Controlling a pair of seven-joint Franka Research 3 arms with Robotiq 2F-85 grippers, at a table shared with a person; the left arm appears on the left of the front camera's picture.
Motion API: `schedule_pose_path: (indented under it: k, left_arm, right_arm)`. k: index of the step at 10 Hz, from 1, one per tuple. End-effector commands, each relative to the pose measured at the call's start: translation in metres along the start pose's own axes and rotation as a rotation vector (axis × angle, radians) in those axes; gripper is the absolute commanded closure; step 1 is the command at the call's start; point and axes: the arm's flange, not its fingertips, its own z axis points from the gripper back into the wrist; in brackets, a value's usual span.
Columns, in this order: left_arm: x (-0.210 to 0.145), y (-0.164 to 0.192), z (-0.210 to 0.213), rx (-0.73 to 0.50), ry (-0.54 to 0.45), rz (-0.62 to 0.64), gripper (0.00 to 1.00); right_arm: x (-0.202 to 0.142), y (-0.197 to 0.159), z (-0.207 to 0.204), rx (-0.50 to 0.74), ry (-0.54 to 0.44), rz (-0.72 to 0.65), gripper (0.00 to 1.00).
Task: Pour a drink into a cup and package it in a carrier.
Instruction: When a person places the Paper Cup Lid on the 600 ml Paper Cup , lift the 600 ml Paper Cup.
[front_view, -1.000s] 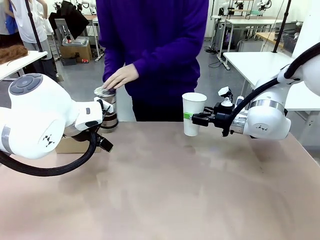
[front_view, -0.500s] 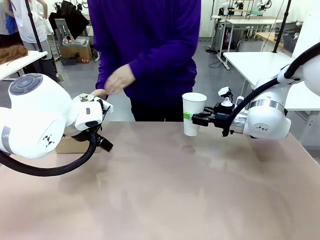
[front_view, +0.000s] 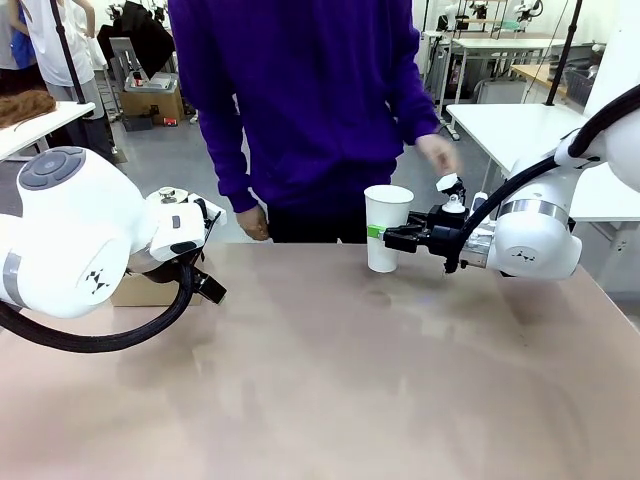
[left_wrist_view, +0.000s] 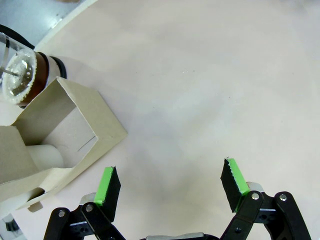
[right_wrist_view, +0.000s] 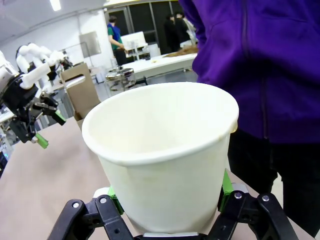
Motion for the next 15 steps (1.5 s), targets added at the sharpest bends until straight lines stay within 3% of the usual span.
schedule_pose_path:
  k: [1, 15]
  left_arm:
    - [-0.0001, -0.0002, 0.0004, -0.002, -0.001, 0.000, 0.00]
    - [-0.0001, -0.0002, 0.0004, -0.002, -0.001, 0.000, 0.00]
  right_arm:
    - [0.0029, 0.0020, -0.0022, -0.009, -0.002, -0.001, 0.20]
    - [0.0029, 0.0020, -0.0022, -0.009, -0.002, -0.001, 0.20]
